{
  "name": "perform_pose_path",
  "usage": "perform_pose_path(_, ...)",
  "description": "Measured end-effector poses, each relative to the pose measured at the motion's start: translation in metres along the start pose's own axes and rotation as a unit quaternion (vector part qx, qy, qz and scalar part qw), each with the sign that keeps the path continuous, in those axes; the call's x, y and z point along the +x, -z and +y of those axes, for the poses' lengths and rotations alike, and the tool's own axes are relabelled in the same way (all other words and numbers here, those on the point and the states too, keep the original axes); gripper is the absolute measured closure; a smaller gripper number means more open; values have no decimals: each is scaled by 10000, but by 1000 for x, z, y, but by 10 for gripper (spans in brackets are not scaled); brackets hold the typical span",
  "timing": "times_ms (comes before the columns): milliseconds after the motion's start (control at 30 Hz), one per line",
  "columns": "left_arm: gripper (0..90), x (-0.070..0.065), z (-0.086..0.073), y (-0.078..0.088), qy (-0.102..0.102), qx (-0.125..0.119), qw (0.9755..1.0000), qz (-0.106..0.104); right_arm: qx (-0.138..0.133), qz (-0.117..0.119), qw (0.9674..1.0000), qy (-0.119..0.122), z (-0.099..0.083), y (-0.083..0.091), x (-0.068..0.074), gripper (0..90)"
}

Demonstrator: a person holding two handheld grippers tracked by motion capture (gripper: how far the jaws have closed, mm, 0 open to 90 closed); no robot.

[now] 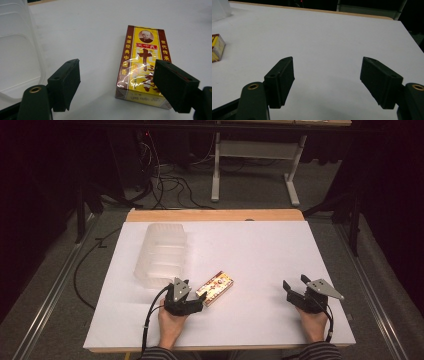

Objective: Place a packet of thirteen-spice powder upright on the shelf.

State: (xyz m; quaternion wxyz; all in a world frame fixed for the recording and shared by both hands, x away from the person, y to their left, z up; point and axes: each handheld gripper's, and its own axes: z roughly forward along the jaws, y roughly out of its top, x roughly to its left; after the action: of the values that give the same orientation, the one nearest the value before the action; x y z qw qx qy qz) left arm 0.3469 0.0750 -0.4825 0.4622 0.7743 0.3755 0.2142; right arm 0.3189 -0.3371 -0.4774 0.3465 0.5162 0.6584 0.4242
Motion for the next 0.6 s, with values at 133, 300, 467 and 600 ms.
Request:
perform_pose_path(133, 225, 0, 0, 0, -6, 6, 10000, -12, -5, -6, 10000, 5, 0, 0, 0, 277)
perform_pose_path(300, 226, 0, 0, 0, -13, 5, 10000, -21, -13, -13, 10000, -4, 0, 0, 0, 278)
perform_pose_path(467, 226, 0, 0, 0, -23, 6, 10000, -51, -11, -10, 10000, 0, 0, 0, 0, 278)
perform_pose_path(600, 227, 0, 0, 0, -14, 8, 10000, -96, -5, -13, 10000, 30, 0, 0, 1, 279)
